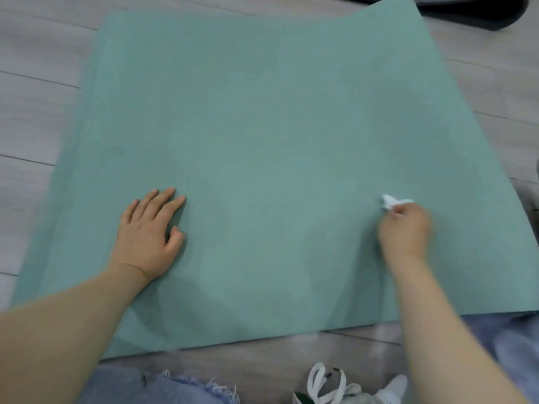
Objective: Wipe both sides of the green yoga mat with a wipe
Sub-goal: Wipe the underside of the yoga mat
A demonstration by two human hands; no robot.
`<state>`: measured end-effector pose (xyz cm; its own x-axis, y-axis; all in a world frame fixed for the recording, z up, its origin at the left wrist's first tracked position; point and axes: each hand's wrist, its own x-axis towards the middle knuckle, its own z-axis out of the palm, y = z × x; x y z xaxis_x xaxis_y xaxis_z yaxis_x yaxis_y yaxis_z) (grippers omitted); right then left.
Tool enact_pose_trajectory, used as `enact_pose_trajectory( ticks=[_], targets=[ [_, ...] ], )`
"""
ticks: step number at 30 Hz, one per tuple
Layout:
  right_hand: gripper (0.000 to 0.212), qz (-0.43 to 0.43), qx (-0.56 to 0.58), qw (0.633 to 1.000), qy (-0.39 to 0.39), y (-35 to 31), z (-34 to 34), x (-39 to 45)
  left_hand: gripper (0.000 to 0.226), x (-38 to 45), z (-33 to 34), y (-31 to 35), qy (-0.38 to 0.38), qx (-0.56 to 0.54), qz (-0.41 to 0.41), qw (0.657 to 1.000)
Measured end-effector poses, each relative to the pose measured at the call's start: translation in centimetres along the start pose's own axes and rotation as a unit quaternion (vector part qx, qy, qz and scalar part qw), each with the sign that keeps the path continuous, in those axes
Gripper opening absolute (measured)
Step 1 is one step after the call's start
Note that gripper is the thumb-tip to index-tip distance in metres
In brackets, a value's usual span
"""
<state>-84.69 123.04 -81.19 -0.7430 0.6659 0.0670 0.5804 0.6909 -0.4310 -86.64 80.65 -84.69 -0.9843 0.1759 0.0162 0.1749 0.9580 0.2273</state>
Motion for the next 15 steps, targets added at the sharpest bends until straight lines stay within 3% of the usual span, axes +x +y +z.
enact_pose_trajectory(
  ticks=[3, 5, 6, 7, 8, 11, 13, 15],
  targets=[
    [0.012, -0.198, 0.101, 0.972, -0.074, -6.9, 4.0, -10.3, 0.065, -0.2, 0.1, 0.1, -0.005, 0.000, 0.001, 1.000],
    [0.018, -0.371, 0.105, 0.905, -0.177, -8.6, 4.2, -15.0, 0.065, -0.2, 0.1, -0.1, -0.005, -0.001, -0.001, 1.000],
    [0.017, -0.428, 0.092, 0.873, -0.215, -8.1, 3.7, -14.6, 0.064, -0.2, 0.0, -0.2, -0.006, -0.002, -0.001, 1.000],
    [0.014, -0.436, 0.073, 0.866, -0.233, -6.6, 3.0, -12.5, 0.064, -0.2, 0.0, -0.2, -0.007, -0.002, 0.001, 1.000],
    [0.012, -0.402, 0.046, 0.886, -0.227, -4.8, 1.9, -9.8, 0.064, -0.3, -0.1, -0.2, -0.007, -0.002, 0.003, 1.000],
    [0.011, -0.175, -0.030, 0.978, -0.110, 1.9, -1.4, -1.3, 0.064, -0.2, -0.1, -0.1, -0.006, 0.000, 0.005, 1.000],
    [0.013, -0.035, -0.020, 0.998, -0.050, 2.9, -1.9, -0.5, 0.064, 0.0, -0.2, -0.2, -0.005, 0.001, 0.002, 1.000],
    [0.014, -0.013, 0.015, 0.999, -0.028, -0.1, -0.1, -4.0, 0.065, -0.1, -0.2, -0.3, -0.006, 0.001, 0.002, 1.000]
  ],
)
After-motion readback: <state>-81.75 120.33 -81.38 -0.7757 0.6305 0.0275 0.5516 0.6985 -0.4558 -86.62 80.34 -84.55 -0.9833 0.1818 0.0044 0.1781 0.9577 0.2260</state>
